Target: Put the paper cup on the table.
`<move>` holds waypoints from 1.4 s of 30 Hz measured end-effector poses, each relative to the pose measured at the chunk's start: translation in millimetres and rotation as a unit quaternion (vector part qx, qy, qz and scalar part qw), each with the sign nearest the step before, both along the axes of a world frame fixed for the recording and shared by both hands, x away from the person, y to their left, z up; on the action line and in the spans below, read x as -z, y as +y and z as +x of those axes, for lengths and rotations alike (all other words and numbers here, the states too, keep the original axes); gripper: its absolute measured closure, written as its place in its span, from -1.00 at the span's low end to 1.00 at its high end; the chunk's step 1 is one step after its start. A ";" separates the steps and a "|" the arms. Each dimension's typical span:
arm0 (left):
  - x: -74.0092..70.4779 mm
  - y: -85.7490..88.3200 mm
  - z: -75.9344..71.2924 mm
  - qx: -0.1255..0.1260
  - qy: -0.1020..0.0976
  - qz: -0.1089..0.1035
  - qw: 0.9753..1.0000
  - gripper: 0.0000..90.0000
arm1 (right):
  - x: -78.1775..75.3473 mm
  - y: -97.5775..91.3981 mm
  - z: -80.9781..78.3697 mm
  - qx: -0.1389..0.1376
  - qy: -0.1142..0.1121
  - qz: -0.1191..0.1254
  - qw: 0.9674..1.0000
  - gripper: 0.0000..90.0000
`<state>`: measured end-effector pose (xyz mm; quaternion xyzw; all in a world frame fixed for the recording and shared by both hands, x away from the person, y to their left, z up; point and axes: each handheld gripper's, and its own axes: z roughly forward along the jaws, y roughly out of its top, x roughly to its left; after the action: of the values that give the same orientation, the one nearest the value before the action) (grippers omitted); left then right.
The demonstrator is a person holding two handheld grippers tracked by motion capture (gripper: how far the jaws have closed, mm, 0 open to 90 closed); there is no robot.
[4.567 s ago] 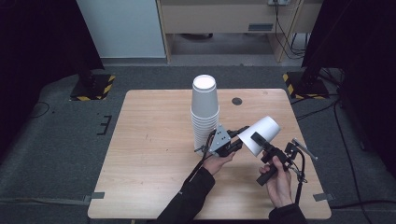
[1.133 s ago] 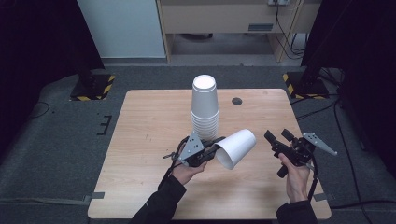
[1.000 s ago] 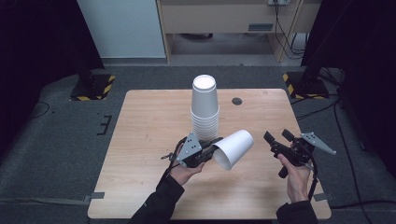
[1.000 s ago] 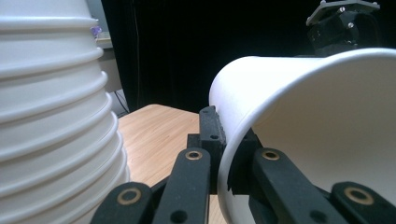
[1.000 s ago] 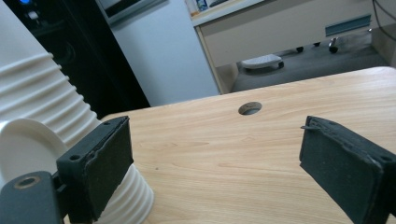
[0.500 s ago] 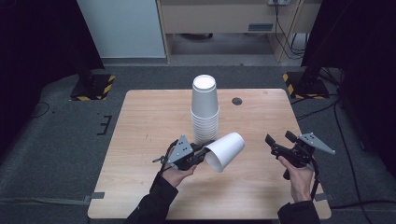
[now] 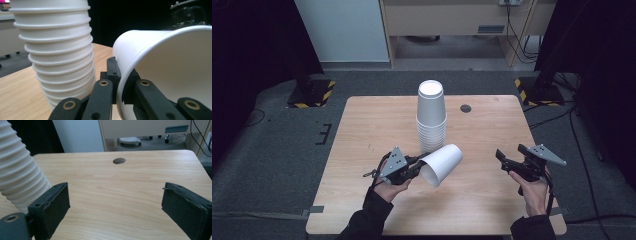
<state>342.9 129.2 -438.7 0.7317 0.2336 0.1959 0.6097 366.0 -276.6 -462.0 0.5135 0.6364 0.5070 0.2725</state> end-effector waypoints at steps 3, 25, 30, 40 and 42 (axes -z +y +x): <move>1.2 5.9 -3.0 -0.003 0.006 0.008 1.000 0.93 | 4.8 0.4 1.0 -0.002 0.008 -0.011 1.000 -0.82; 6.2 85.2 -13.3 -0.099 0.067 0.064 0.991 0.94 | 17.2 -6.4 3.1 0.005 0.029 -0.044 0.999 -0.84; 8.5 104.6 -6.7 -0.140 0.097 0.079 0.982 0.94 | 19.3 -7.1 3.0 0.005 0.034 -0.047 0.998 -0.84; 6.7 137.2 0.0 -0.212 0.153 0.115 0.958 0.94 | 23.9 -8.8 4.2 0.004 0.043 -0.052 0.998 -0.84; 5.3 142.7 1.5 -0.225 0.163 0.124 0.953 0.94 | 24.9 -9.2 4.5 0.003 0.044 -0.054 0.998 -0.84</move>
<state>344.3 271.9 -444.0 0.7523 0.4620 0.2335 0.4076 370.4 -285.9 -486.9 0.5216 0.6729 0.4480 0.2728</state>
